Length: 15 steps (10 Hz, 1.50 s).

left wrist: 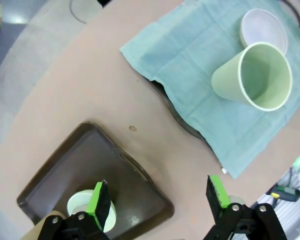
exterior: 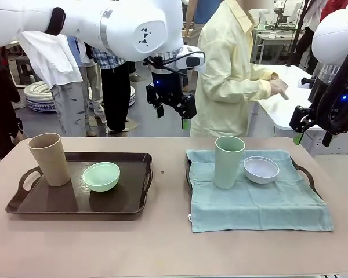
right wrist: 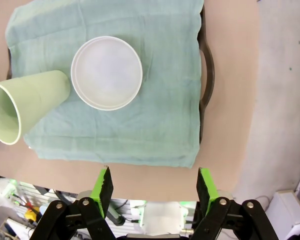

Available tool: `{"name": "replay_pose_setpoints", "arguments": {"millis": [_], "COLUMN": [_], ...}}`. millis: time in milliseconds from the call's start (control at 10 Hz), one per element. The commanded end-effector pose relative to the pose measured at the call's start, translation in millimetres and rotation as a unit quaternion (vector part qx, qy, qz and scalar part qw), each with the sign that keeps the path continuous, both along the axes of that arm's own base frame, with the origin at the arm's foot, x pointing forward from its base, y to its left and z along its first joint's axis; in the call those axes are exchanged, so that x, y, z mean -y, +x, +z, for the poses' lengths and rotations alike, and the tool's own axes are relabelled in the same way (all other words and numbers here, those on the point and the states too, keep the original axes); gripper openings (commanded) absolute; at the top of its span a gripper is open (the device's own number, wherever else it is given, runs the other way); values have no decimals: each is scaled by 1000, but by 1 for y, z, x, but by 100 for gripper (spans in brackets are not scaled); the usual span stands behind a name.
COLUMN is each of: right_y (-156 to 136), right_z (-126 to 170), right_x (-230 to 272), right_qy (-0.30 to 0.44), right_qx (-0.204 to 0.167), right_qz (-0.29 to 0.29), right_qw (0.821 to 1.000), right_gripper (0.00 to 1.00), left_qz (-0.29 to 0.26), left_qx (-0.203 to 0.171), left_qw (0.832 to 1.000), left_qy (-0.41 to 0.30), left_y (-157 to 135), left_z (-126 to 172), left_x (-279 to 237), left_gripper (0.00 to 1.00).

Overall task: Set up a tray with a mat and arrange the tableware.
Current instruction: Pick up the Picnic Bowl and Reusable plastic cup from the Handle tray in front of the human's position and hold them in the air.

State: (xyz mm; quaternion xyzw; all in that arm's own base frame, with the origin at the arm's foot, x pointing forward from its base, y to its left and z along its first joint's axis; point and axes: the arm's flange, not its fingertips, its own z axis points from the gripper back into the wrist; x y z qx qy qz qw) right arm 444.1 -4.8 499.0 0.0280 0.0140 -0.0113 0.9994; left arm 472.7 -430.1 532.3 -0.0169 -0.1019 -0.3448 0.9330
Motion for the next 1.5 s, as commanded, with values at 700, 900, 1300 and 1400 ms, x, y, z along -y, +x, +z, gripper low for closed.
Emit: {"name": "replay_pose_setpoints", "arguments": {"millis": [700,900,1300,1400], "right_y": [-68,-75,-82,-86], "right_z": [23,30,23,20], "right_x": [76,104,139,147], "right_qy": [122,193,329,360], "right_qx": [23,36,52,49], "right_qz": [-34,-37,-42,-47], "right_qw": [992,980,942,930], "right_gripper": [87,87,87,87], "left_qz": [108,135,165,165], "left_qx": [-65,-67,-69,-68], "left_qw": [985,976,948,937], "left_qy": [-118,-156,-263,-300], "left_y": [-53,-58,-74,-81], "left_z": [60,63,51,48], "left_x": [-177,-222,-299,-324], "left_gripper": [100,100,100,100]}}
